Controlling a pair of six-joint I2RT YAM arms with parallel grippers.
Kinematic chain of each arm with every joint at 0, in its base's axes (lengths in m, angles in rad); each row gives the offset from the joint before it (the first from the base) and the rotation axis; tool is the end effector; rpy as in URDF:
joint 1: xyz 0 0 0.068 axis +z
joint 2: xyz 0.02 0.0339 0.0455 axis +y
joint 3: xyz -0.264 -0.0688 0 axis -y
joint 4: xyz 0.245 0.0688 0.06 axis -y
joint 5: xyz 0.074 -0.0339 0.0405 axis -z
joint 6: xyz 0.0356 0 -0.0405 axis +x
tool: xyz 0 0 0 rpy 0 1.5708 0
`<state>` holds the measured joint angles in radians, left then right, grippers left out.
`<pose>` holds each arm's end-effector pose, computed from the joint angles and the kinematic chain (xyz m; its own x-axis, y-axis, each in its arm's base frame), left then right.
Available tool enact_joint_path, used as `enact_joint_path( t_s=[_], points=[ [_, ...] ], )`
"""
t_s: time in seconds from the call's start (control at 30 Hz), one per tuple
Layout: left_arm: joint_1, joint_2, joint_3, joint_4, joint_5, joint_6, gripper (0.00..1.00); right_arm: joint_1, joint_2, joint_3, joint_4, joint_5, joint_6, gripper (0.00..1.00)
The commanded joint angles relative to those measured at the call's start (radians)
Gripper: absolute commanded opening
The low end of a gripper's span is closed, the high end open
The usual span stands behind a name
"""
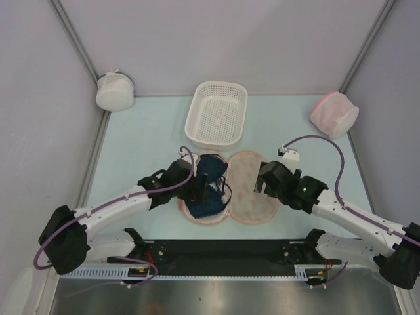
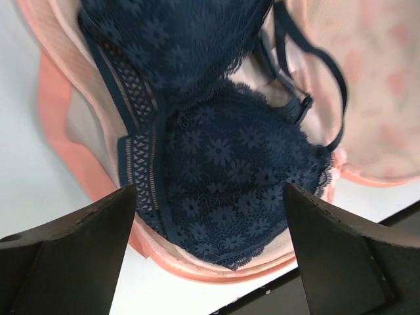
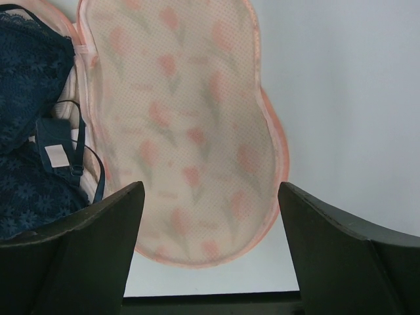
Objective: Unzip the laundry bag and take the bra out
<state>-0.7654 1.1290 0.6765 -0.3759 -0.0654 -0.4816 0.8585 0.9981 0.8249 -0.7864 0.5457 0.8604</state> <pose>0.1658 -0.1561 0.2183 -0.7764 0.1050 -0.6215 0.3384 0.9013 -0.2705 0.1372 0.1306 0.2667 -0.6919 0.1902 -0.6965 0.1108 0.9812 0.1578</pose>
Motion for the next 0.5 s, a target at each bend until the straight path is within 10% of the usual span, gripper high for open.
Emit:
enact_joint_path(
  t_s=[0.0,0.47],
  points=[
    [-0.049,0.075,0.034,0.034,-0.063,-0.031,0.98,-0.007,0.004,-0.006,0.053,-0.007,-0.011,0.88],
    [-0.087,0.195,0.037,0.138,-0.021,-0.026,0.98,-0.016,0.013,-0.018,0.081,-0.029,-0.021,0.89]
  ],
)
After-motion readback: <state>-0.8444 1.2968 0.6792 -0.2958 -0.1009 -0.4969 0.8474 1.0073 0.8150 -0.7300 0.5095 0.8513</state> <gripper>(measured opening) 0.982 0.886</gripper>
